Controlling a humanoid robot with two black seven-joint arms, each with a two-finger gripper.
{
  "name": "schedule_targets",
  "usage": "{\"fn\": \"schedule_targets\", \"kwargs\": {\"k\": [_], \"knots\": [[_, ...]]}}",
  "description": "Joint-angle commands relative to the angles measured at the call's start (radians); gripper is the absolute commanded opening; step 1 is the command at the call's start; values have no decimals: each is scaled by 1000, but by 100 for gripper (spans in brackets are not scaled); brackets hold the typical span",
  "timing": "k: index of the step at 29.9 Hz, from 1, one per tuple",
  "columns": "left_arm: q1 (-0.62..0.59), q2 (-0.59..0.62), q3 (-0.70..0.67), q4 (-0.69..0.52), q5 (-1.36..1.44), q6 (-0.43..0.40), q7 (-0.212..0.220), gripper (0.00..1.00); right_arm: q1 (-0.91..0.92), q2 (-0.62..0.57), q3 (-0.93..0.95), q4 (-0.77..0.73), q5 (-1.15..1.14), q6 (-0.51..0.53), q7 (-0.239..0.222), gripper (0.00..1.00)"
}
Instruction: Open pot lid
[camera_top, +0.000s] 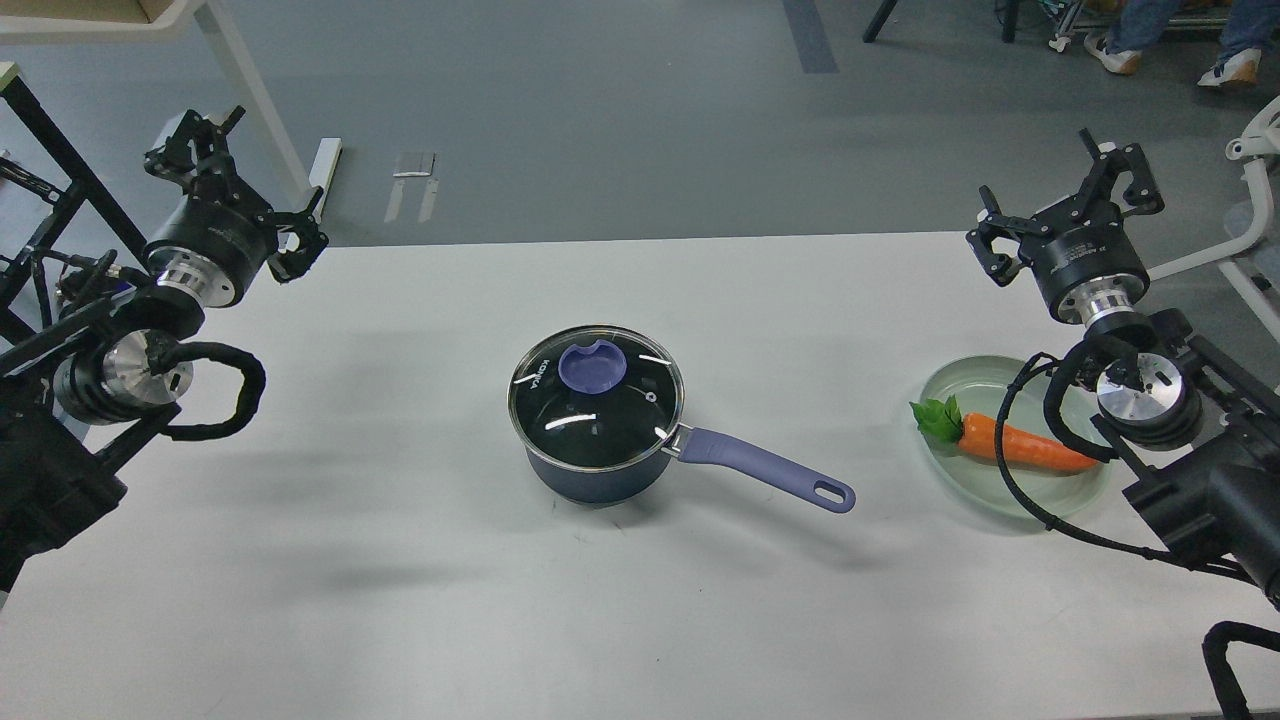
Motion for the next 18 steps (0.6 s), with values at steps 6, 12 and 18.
{"fn": "schedule_targets", "kwargs": {"k": [6, 12, 18], "knots": [[2, 4, 7, 0, 0, -2, 2, 100, 3, -7, -11, 4, -1, 0, -1, 100], [3, 12, 13, 2, 2, 4, 5, 100, 18, -90, -65, 78, -18, -5, -1, 100], [2, 35, 16, 2, 8, -8, 8, 100, 150, -272, -279, 200, -199, -32, -1, 100]]}}
